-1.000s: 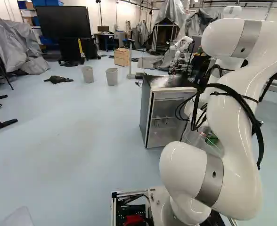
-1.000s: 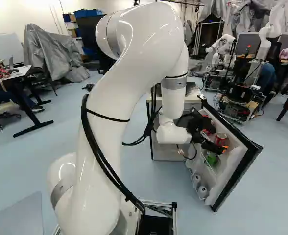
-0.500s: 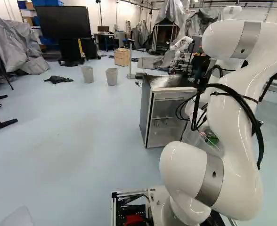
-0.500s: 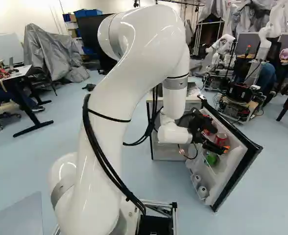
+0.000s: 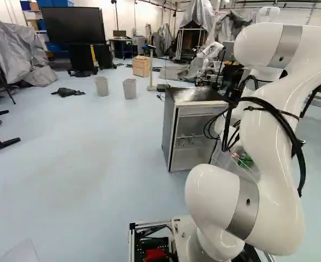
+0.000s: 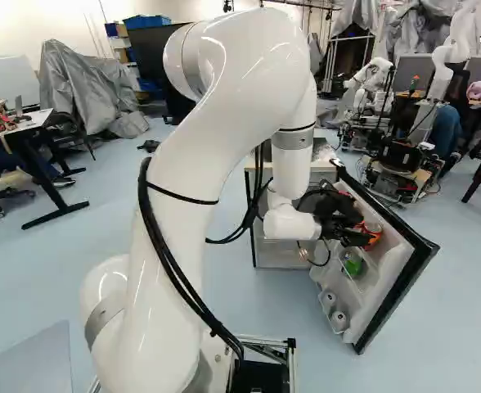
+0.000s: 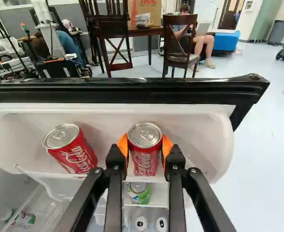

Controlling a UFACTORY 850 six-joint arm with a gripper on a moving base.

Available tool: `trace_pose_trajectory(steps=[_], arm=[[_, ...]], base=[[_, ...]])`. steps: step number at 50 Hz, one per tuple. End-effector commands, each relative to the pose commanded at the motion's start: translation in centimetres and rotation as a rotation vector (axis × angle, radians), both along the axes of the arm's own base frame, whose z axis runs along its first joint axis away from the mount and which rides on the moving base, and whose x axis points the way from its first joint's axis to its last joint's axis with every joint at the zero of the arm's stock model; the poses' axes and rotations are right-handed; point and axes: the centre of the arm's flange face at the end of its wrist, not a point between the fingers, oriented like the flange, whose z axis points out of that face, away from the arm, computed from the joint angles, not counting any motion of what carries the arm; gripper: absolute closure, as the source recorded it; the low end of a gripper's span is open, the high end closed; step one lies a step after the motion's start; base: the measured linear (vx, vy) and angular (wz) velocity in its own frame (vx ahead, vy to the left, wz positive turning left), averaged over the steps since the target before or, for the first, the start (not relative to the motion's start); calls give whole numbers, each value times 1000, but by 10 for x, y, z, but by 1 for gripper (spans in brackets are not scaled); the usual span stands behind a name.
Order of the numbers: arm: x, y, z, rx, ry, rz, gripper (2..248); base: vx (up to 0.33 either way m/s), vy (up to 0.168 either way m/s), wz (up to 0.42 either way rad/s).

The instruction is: Grab a drink from the fridge

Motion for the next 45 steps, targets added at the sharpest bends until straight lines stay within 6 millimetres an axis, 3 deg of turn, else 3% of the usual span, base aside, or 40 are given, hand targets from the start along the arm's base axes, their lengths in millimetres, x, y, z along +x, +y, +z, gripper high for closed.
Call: trace_pose_trajectory(steps=[2, 22, 45], arm=[[0, 0, 0, 0, 0, 0, 162], [-1, 2, 0, 1, 2, 3, 162], [-7, 22, 4, -1, 11, 28, 162]], base=[[0, 0, 0], [0, 0, 0], [0, 0, 0]])
